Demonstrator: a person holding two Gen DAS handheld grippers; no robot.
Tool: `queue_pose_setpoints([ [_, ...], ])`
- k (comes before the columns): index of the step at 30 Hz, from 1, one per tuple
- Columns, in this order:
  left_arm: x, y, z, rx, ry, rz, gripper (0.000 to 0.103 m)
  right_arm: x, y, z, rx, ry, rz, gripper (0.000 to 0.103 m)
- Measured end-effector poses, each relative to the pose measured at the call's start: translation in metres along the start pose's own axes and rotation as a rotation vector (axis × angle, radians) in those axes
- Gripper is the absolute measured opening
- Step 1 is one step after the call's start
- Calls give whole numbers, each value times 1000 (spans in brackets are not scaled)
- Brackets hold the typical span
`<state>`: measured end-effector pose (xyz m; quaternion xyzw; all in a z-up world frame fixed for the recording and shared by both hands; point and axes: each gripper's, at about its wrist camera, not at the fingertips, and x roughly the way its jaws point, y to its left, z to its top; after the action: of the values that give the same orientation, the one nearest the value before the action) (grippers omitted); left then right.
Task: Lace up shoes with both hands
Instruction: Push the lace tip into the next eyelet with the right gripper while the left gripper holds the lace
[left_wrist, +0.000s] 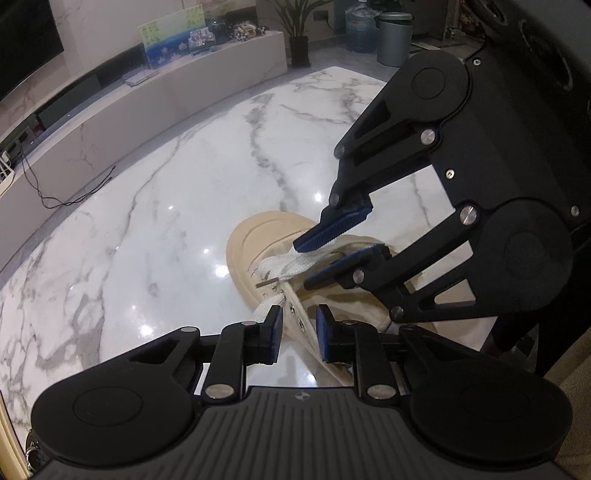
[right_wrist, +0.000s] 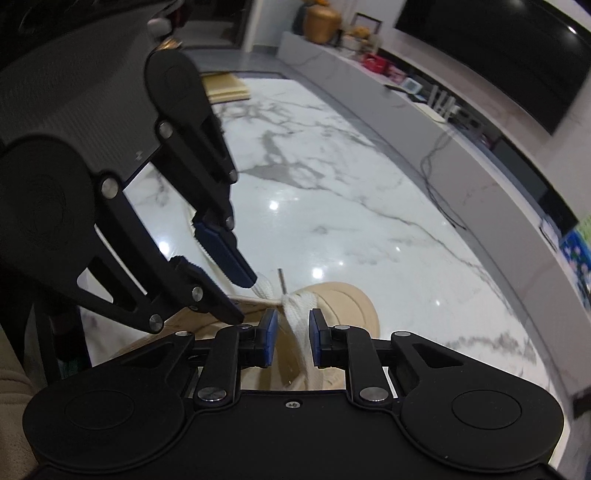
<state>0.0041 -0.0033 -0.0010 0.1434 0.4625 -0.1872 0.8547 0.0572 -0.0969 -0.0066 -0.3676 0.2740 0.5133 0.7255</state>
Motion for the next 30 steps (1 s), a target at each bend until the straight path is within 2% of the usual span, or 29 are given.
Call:
queue_pose_setpoints([
  [1,0,1,-1,-2,1,1,18,3,1,2,-14,6,1,11],
  [6,-1,2,-2,-9,2,1,19,10,0,6,-37,15,9,10],
  [7,-1,2,-2,-10,2,1,20,12,0,6,-42,22,7,5],
  [10,-1,3,-1,-16,1,0,20,14,-2,7,-37,31,15,1],
  [14,-3,4,-1,-20,-5,-6,20,10,-5,6,1,20,34,1],
  [19,-5,3,-3,-11,-14,-30,10,0,-3,2,24,16,55,1],
  [30,-7,3,-5,-14,-8,-30,10,-2,11,0,-48,51,77,1],
])
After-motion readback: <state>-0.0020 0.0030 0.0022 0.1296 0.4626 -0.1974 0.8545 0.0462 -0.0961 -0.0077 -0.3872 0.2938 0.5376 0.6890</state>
